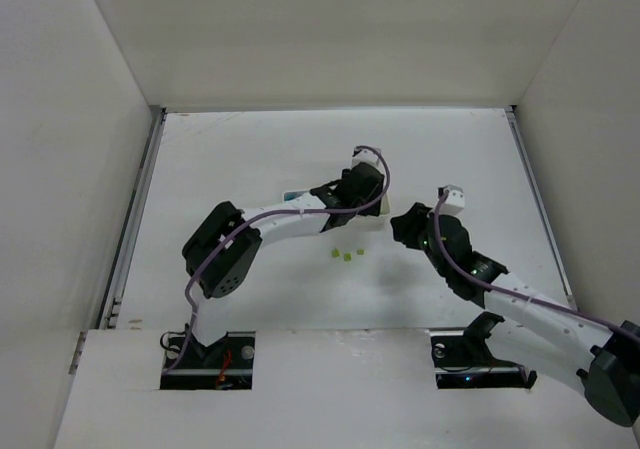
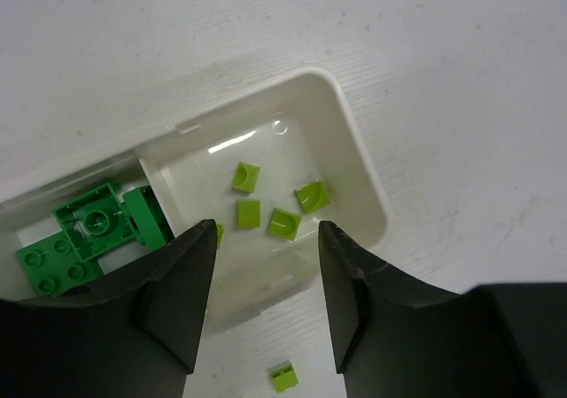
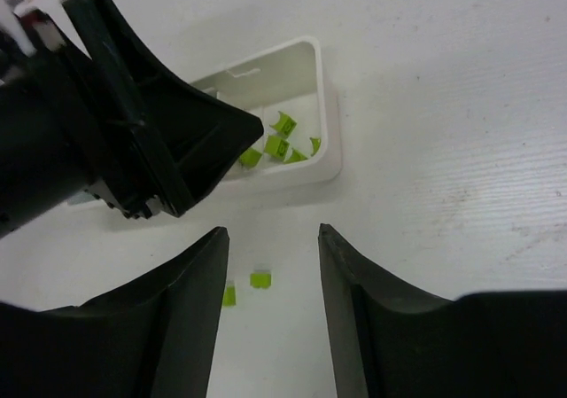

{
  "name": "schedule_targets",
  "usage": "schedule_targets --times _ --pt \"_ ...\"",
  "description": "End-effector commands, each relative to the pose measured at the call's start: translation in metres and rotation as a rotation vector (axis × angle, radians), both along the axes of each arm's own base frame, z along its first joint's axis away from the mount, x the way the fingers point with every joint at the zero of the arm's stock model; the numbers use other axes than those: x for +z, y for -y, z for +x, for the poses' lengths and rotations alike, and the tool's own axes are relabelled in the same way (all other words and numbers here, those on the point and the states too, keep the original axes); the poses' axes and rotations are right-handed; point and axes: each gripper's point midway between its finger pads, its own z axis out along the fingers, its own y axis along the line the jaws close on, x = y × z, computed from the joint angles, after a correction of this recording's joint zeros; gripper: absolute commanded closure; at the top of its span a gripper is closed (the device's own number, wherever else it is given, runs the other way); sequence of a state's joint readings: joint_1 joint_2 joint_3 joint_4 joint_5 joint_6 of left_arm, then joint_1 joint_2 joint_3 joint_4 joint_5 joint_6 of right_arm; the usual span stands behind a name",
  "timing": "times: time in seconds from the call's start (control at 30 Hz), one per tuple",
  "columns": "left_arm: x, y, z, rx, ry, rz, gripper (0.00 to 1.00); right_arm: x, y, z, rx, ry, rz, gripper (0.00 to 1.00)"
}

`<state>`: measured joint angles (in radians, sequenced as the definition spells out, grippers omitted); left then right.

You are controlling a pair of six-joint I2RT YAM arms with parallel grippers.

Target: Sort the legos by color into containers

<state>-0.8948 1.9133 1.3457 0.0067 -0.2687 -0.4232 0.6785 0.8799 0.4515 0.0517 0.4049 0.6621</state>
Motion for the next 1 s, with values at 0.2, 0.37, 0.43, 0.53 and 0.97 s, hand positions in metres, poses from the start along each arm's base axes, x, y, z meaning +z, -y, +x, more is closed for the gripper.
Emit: schedule_targets --times 0.2,0.37,0.43,0.53,0.97 --pt "0.132 -0.045 -0.008 0.064 0.175 -0.289 0.53 -0.023 -0.080 -0.019 0.195 -0.058 -0.056 0.70" --pt "0.130 -0.097 -0.030 0.152 0.186 -0.332 0.53 -0.051 -0.109 -0.027 0.240 -0.111 -0.143 0.54" --pt "0.122 -0.116 -0.039 0.178 0.179 -0.330 0.53 -0.061 -0.115 -0.028 0.255 -0.137 -0.173 0.51" --pt "0.104 -0.137 -0.054 0.210 0.152 -0.317 0.53 -0.075 -0.122 -0.030 0.266 -0.169 -0.202 0.51" --pt "0.064 -0.168 -0.086 0.236 0.106 -0.308 0.53 -0.111 -0.138 -0.036 0.278 -0.264 -0.296 0.54"
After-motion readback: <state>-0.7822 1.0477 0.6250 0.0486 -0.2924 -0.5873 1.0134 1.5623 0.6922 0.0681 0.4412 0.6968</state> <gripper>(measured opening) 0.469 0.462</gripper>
